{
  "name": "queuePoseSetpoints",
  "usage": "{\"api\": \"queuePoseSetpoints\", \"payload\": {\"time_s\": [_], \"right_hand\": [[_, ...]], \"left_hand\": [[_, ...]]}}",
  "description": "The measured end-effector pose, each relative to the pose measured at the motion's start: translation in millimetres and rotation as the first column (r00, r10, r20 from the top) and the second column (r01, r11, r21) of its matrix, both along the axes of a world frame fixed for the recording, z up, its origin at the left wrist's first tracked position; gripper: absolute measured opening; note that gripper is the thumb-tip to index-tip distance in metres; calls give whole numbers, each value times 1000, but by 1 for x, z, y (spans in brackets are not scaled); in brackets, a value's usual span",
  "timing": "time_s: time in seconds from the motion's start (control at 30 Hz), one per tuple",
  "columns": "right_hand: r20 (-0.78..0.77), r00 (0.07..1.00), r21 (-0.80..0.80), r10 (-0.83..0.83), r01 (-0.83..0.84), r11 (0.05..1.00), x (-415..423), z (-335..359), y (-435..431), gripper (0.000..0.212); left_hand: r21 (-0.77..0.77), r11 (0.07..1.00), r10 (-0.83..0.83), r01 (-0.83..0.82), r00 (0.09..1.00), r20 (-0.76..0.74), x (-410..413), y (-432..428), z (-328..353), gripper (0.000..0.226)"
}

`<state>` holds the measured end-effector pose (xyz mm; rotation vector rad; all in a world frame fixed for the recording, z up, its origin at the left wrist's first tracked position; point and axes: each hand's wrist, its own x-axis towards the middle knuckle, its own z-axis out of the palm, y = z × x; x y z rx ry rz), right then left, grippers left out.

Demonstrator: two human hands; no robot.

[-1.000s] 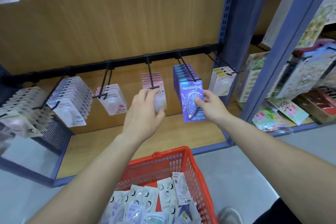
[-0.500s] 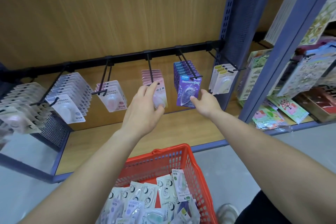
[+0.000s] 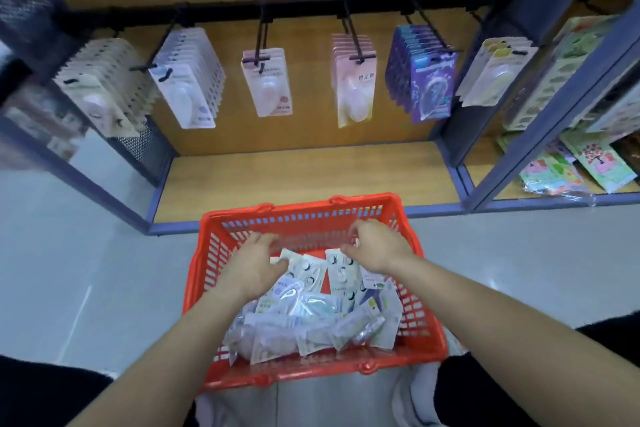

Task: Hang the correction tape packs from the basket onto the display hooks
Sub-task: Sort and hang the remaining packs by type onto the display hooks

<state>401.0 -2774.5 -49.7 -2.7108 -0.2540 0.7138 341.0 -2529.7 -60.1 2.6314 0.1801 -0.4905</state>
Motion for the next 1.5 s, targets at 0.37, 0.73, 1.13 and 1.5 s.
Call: {"api": "queuePoseSetpoints", "payload": {"time_s": [0.37, 0.73, 1.13, 1.5], "right_hand": [[-357, 930, 112, -86, 134, 985, -25, -155, 52, 57], [-432, 844, 267, -317, 456, 849, -18, -225, 76, 42], [-538, 773, 337, -337, 564, 754, -3, -229, 69, 68], [-309, 922, 347, -232, 336, 876, 16, -229, 53, 31]], "left_hand": [[0, 992, 120, -125, 958, -261, -18, 38, -118, 72], [-116, 944, 251, -309, 900, -356, 29, 27, -190, 82], [-189, 880, 326, -436, 843, -428, 49, 9, -212, 69], [-434, 717, 332, -545, 815, -475, 38, 29, -207, 68]]}}
